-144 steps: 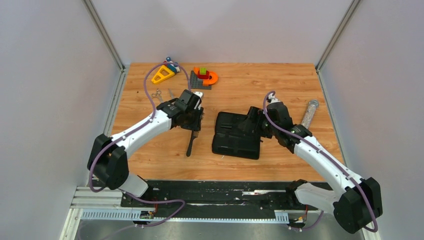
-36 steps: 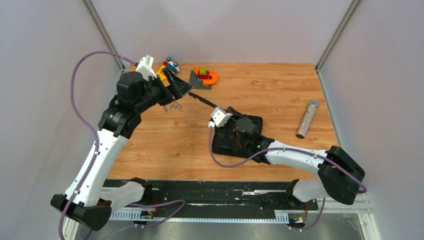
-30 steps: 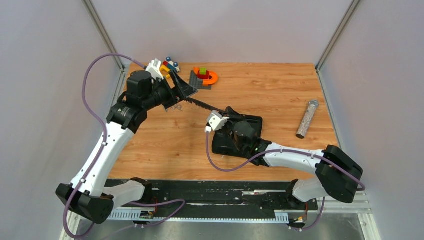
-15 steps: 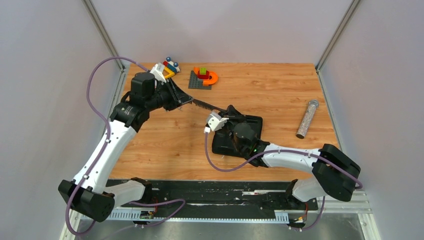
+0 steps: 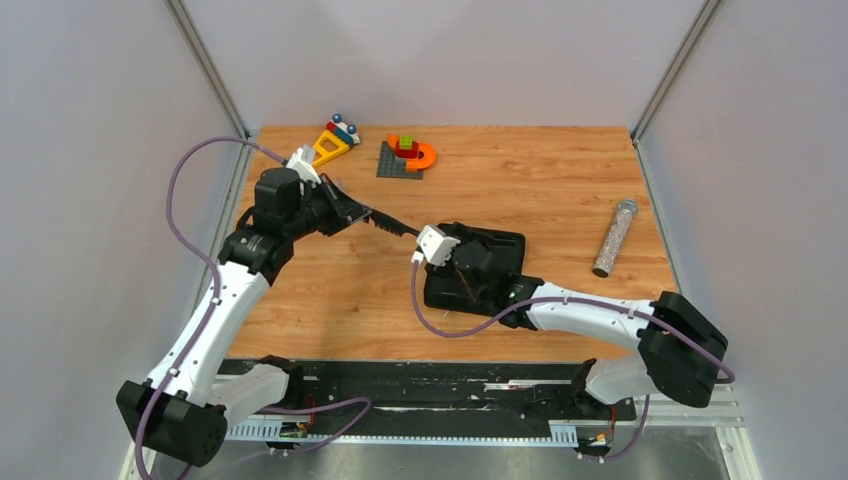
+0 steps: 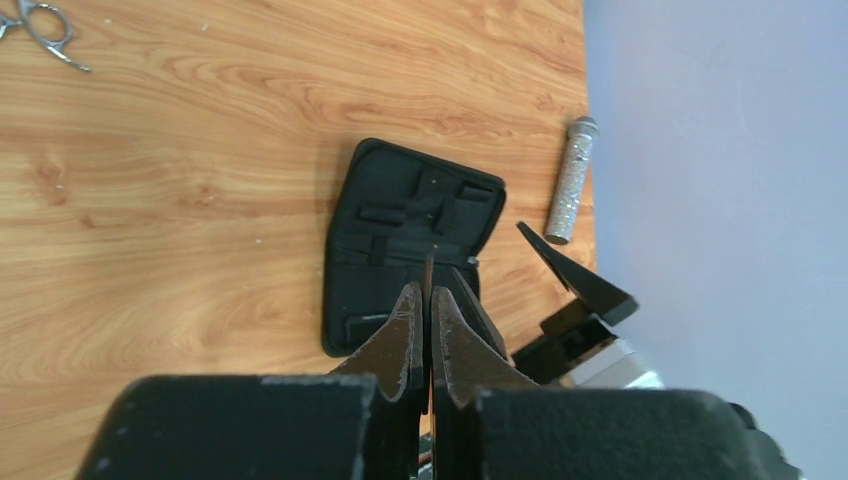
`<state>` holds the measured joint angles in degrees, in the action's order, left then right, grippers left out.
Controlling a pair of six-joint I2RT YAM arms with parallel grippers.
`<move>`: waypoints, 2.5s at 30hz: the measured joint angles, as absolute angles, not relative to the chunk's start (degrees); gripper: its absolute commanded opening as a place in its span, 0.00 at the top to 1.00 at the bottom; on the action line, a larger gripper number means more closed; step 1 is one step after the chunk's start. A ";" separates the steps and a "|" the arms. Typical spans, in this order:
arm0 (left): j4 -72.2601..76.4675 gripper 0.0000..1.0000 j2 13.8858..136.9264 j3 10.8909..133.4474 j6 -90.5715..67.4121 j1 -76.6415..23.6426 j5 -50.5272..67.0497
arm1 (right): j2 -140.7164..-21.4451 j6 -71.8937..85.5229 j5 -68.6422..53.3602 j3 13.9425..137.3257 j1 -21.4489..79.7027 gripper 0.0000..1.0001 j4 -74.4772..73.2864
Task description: Sort the hair-cutting tools
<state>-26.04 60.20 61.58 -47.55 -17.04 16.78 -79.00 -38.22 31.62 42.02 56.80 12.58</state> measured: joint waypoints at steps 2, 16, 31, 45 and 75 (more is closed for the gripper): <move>-24.40 1.00 59.53 59.02 -47.13 -16.60 16.36 | -77.71 -32.25 29.76 43.20 56.69 0.30 5.85; -6.76 1.00 57.76 39.20 -47.27 -16.01 19.81 | -61.93 11.20 12.29 45.15 40.38 0.33 -20.43; 8.67 1.00 61.82 33.47 -48.77 -19.07 19.86 | -65.32 30.72 -6.70 37.52 16.40 0.44 -23.38; 12.71 1.00 66.11 32.99 -49.15 -22.13 18.81 | -77.32 30.81 -7.60 37.89 16.10 0.76 -23.68; 26.15 1.00 76.12 25.32 -49.15 -26.11 15.88 | -82.41 27.46 -10.76 39.44 15.29 1.00 -23.03</move>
<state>26.15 76.12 25.32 -49.15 -26.11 15.88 -82.41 27.46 -10.76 39.44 15.29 -23.03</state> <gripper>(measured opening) 0.018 0.024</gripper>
